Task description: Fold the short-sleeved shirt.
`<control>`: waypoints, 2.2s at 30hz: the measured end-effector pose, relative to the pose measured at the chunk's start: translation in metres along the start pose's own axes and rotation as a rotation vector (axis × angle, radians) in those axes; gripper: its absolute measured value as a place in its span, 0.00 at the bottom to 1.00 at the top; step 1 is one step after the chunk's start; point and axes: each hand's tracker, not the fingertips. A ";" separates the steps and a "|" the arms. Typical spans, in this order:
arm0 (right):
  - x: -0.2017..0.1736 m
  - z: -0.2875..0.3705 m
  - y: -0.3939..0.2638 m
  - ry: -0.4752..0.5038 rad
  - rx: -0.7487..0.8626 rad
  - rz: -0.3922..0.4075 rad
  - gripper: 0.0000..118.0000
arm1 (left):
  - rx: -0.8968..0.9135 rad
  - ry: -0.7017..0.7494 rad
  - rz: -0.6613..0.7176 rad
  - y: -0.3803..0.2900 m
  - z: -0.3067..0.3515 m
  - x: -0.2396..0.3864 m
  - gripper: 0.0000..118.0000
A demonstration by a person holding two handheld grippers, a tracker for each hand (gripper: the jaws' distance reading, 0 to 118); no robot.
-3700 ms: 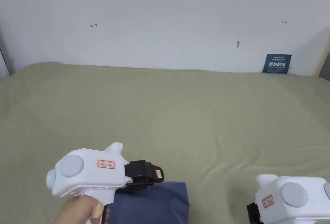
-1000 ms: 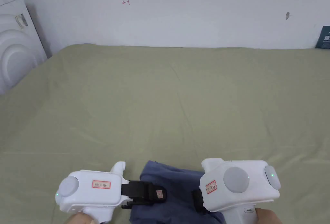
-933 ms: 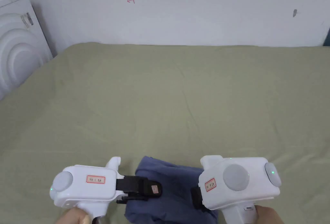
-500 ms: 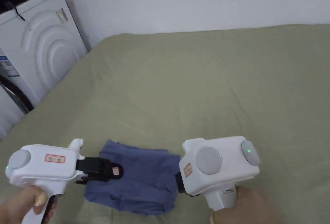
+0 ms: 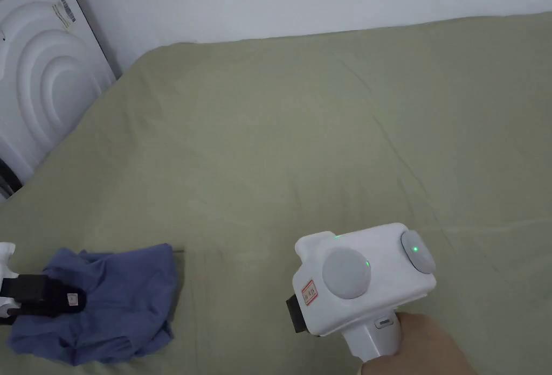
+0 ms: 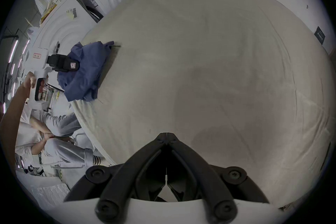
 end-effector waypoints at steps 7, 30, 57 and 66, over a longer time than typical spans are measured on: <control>0.008 0.018 -0.011 0.018 0.013 0.013 0.00 | 0.061 0.145 0.015 -0.011 0.027 0.010 0.87; 0.103 0.117 -0.099 -0.075 0.121 -0.079 0.00 | 0.346 0.220 -0.078 -0.155 -0.017 0.292 0.01; 0.234 0.345 -0.165 -0.726 0.952 -0.147 0.00 | 1.057 0.204 -0.532 -0.216 -0.002 0.599 0.01; 0.231 0.354 -0.155 -0.762 0.992 -0.128 0.01 | 1.097 0.224 -0.492 -0.207 0.017 0.579 0.01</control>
